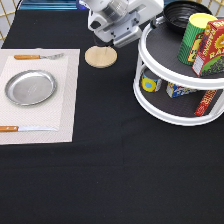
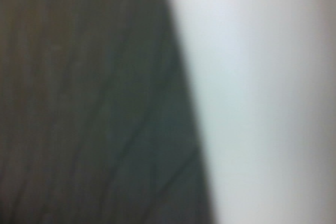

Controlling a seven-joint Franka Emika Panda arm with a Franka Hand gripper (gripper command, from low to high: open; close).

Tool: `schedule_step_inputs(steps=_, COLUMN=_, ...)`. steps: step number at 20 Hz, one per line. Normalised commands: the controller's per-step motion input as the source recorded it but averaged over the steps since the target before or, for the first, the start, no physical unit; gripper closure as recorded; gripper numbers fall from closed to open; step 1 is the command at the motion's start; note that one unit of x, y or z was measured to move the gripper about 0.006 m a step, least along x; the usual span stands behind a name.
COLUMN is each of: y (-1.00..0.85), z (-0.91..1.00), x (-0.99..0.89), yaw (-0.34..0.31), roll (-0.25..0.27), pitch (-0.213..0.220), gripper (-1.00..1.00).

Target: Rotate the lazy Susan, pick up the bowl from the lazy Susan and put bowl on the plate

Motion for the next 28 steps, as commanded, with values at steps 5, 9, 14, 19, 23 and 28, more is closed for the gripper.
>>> schedule_step_inputs(steps=5, y=0.00, z=-0.04, x=0.31, yaw=-0.009, roll=0.001, pitch=0.000, gripper=-1.00)
schedule_step_inputs(steps=9, y=-0.01, z=0.00, x=0.54, yaw=-0.038, roll=-0.007, pitch=-0.031, gripper=-1.00)
schedule_step_inputs(steps=14, y=-0.02, z=-0.01, x=0.63, yaw=-0.030, roll=0.000, pitch=-0.047, gripper=-1.00)
schedule_step_inputs(steps=19, y=-0.01, z=-0.12, x=0.69, yaw=-0.004, roll=0.000, pitch=-0.024, gripper=-1.00)
schedule_step_inputs(steps=23, y=0.00, z=-0.13, x=0.73, yaw=0.000, roll=0.000, pitch=-0.001, gripper=-1.00)
schedule_step_inputs(steps=28, y=0.09, z=-0.03, x=0.79, yaw=0.000, roll=0.000, pitch=0.000, gripper=-1.00)
